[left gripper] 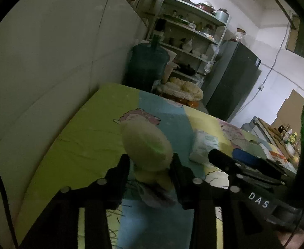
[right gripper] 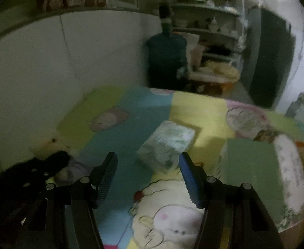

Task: Organize soft objects
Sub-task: 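Grasp the cream teddy bear with the left tool and lift it, then grasp the second green Flower tissue pack with the right tool while the left tool holds the bear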

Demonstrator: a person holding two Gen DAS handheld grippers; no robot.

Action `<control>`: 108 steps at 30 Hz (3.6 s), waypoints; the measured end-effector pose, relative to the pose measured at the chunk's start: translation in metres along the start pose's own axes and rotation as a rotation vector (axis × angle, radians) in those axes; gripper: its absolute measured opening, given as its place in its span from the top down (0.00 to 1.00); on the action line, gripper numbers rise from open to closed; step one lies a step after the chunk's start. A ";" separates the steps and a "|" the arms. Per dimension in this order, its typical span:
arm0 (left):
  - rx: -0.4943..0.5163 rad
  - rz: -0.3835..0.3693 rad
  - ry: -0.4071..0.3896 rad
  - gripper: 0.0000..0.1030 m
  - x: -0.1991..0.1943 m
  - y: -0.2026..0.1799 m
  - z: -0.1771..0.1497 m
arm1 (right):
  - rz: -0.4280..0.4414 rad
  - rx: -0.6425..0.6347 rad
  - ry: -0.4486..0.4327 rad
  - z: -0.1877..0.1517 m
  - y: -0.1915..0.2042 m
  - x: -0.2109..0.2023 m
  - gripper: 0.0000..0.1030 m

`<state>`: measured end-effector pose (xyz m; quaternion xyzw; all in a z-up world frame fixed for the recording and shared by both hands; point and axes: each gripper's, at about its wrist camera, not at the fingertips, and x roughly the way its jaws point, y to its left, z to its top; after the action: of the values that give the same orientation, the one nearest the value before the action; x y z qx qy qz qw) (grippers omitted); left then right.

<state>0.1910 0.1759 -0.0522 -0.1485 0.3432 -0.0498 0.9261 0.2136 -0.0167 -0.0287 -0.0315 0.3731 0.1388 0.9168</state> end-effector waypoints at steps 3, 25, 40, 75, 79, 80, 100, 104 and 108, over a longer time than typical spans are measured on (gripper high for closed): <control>-0.031 -0.024 0.021 0.41 0.008 0.008 0.000 | -0.029 0.004 -0.001 0.002 0.000 0.006 0.28; -0.056 -0.198 0.079 0.58 0.026 0.017 -0.006 | -0.182 -0.279 0.125 0.007 0.016 0.056 0.91; -0.034 -0.151 -0.018 0.60 0.003 0.011 0.001 | 0.013 -0.173 0.016 0.017 0.000 0.010 0.96; -0.037 -0.214 -0.128 0.60 -0.028 0.024 0.013 | -0.149 0.007 0.325 0.055 -0.007 0.068 0.26; -0.036 -0.221 -0.129 0.60 -0.028 0.027 0.013 | -0.181 -0.021 0.390 0.059 -0.008 0.084 0.26; -0.036 -0.223 -0.128 0.60 -0.028 0.028 0.012 | -0.184 -0.019 0.407 0.059 -0.010 0.090 0.26; -0.024 -0.167 -0.137 0.60 -0.036 0.017 0.011 | -0.072 -0.053 0.293 0.054 -0.010 0.067 0.56; -0.020 -0.154 -0.148 0.60 -0.041 0.012 0.010 | -0.030 -0.063 0.222 0.057 -0.006 0.044 0.56; -0.005 -0.146 -0.158 0.60 -0.046 0.002 0.009 | 0.028 -0.069 0.128 0.061 -0.006 0.011 0.56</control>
<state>0.1617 0.1892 -0.0179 -0.1790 0.2575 -0.1042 0.9438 0.2644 -0.0098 0.0072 -0.0668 0.4265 0.1621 0.8873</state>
